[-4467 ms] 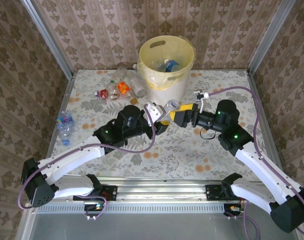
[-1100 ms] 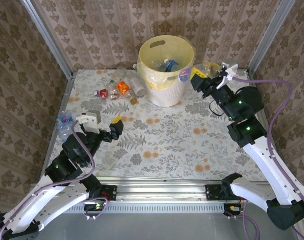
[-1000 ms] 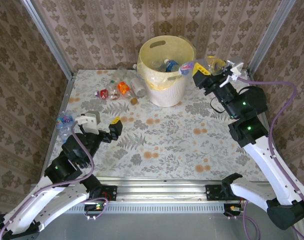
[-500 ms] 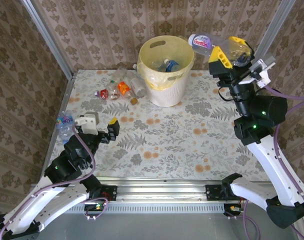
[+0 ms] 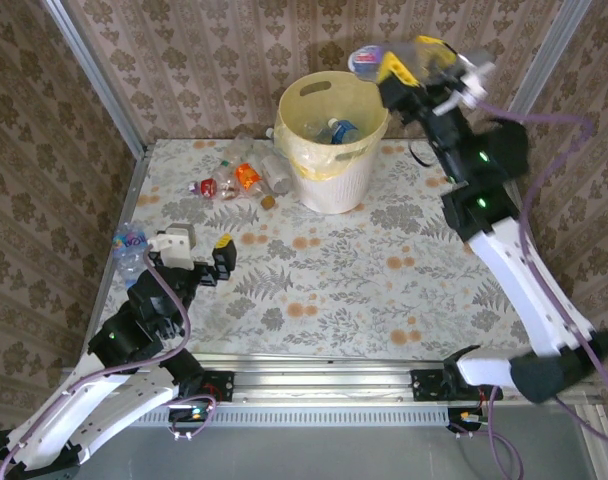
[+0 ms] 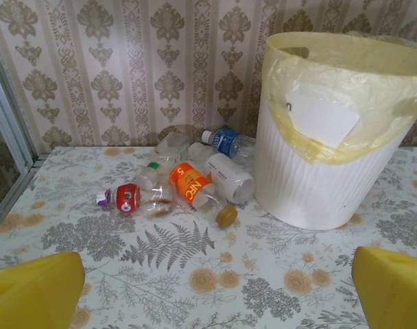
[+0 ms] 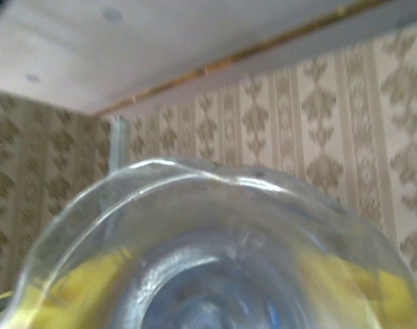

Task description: Throw the plastic bottles in the bin

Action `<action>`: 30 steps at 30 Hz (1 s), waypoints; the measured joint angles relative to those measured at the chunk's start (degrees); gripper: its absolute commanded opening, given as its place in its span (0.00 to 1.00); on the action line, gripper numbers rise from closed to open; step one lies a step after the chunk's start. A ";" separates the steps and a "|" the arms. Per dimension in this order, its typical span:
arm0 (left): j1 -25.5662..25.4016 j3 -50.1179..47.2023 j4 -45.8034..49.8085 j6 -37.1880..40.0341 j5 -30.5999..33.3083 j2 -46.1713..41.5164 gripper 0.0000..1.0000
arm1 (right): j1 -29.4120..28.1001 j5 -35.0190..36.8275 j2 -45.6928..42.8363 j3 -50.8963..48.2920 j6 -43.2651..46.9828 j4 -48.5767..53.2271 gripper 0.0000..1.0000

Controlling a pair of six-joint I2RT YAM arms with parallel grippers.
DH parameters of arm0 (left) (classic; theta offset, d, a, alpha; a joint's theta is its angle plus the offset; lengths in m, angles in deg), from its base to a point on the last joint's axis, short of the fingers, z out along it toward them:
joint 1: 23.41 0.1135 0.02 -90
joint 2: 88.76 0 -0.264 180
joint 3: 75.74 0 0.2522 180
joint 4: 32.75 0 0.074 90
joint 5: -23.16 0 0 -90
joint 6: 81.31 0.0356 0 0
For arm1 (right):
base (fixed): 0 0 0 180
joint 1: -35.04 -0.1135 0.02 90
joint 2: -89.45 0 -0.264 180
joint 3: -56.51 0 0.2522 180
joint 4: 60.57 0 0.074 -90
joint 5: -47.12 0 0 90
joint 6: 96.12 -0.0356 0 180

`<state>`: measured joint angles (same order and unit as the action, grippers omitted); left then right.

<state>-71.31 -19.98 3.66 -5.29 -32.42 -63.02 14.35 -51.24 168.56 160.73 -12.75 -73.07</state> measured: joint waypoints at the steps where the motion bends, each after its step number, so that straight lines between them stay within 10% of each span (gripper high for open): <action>1: 0.00 0.15 0.48 -0.22 0.20 0.00 1.00 | 0.35 -0.37 3.96 3.37 0.02 2.75 0.74; 4: 0.00 0.61 1.81 -1.29 0.59 0.00 1.00 | 1.60 0.04 16.55 13.35 -1.03 13.22 0.97; 9: 0.00 2.36 5.05 -2.91 1.03 0.00 1.00 | 3.93 0.20 24.92 14.97 -4.37 28.72 1.00; 30: 8.20 12.28 26.80 -16.92 9.29 4.52 1.00 | 4.31 -8.48 0.09 0.94 -7.28 32.06 1.00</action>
<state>-63.11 -7.70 30.46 -22.20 -23.13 -58.49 18.65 -59.72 168.64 161.67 -20.03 -41.01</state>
